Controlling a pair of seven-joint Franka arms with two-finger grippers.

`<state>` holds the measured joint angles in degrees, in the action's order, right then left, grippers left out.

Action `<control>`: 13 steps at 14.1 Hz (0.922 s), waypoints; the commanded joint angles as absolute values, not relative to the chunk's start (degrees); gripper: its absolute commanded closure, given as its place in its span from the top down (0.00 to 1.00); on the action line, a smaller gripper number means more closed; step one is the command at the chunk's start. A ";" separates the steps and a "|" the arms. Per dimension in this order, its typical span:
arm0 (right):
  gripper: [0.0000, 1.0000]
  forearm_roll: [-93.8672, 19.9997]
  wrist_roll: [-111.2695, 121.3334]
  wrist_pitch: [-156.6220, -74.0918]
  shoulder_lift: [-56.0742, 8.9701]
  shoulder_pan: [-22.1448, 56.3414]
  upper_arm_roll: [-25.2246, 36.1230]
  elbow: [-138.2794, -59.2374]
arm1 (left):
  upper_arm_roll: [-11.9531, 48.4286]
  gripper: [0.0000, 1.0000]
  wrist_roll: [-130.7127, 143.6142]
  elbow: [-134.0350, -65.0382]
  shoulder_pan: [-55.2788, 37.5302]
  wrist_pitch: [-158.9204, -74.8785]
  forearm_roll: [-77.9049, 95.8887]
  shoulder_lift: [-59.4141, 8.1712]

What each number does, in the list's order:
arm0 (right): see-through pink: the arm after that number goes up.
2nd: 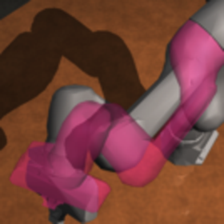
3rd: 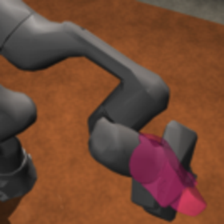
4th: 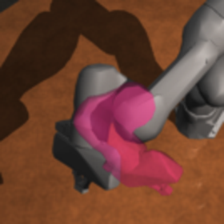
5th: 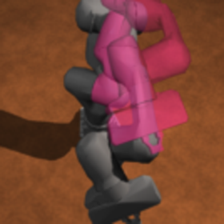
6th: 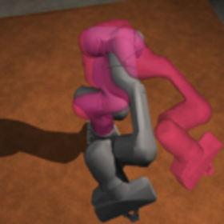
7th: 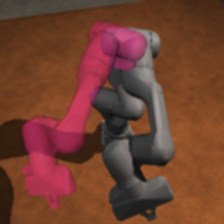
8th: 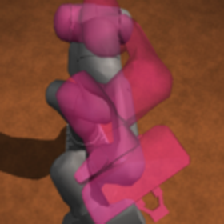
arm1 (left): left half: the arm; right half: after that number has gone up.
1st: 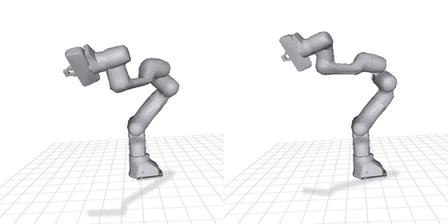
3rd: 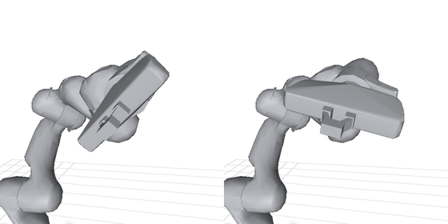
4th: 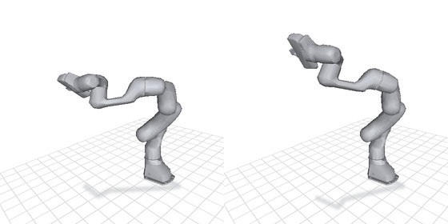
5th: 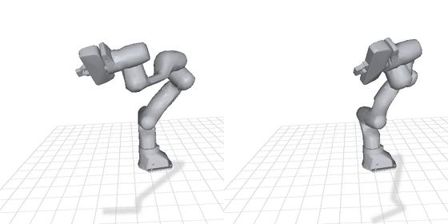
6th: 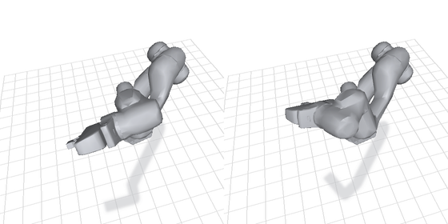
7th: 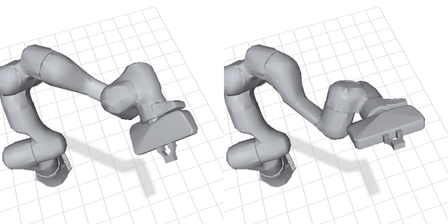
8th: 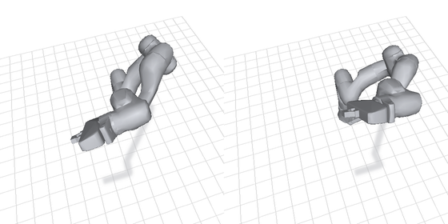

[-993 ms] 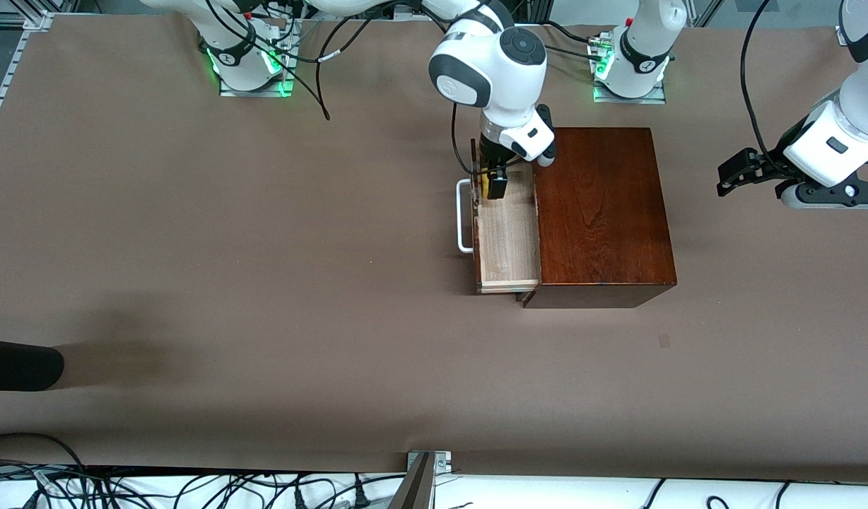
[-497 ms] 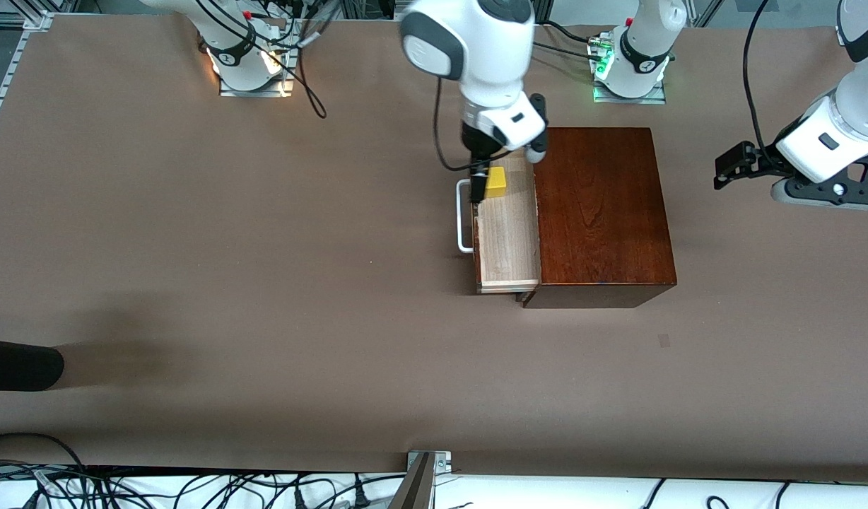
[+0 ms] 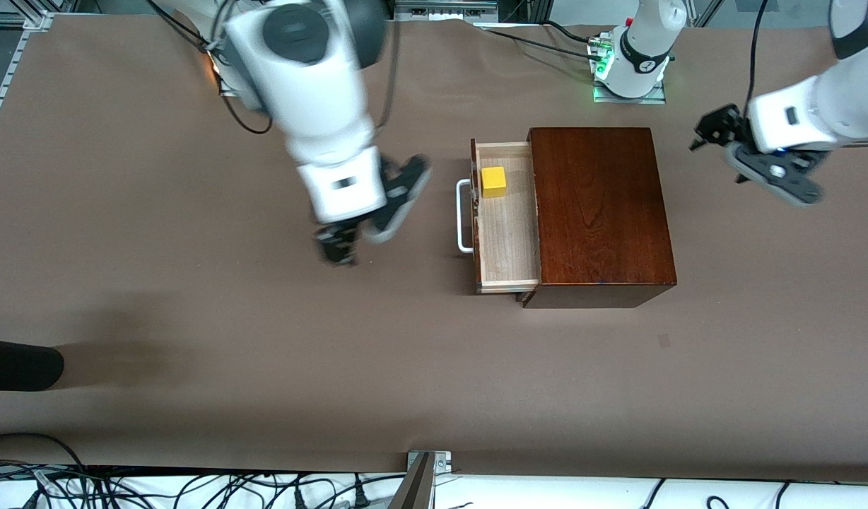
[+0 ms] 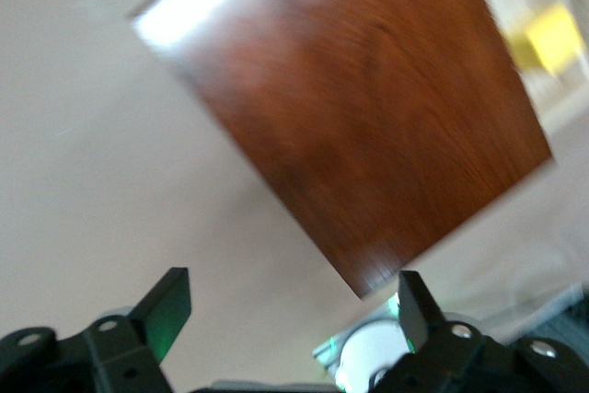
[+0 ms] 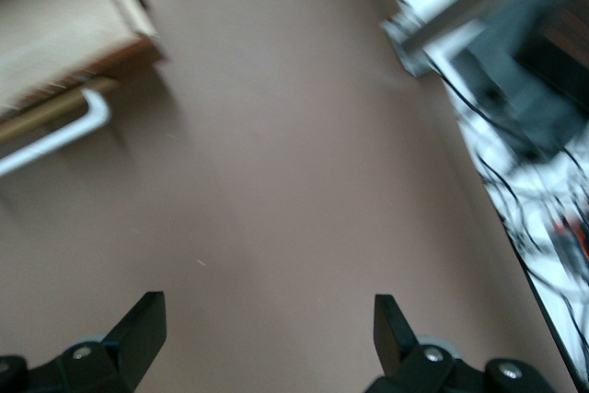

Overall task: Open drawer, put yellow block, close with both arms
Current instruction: 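Withdraw the right gripper while the left gripper reaches the drawer front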

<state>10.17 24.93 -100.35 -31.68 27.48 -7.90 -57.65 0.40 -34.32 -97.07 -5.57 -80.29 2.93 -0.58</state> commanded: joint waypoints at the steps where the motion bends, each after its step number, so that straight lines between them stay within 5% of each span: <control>1: 1.00 4.34 20.58 -97.75 -25.07 24.19 -4.33 -63.35 | 6.04 1.00 -39.82 -95.36 -6.33 -77.70 4.92 -2.99; 7: 1.00 -4.83 14.44 -97.47 -6.27 23.20 6.76 -86.19 | 21.24 1.00 -42.18 -88.51 -7.73 -77.15 8.97 -13.16; 13: 1.00 -4.49 11.51 -98.61 -1.67 16.28 5.90 -94.13 | 25.22 1.00 -54.65 -88.42 -15.29 -104.82 5.54 -23.19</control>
<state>-3.81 11.98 -97.15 -3.48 20.24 7.35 -91.02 25.06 -48.82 -91.19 -14.24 -100.94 7.04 -19.53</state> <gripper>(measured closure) 0.000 0.000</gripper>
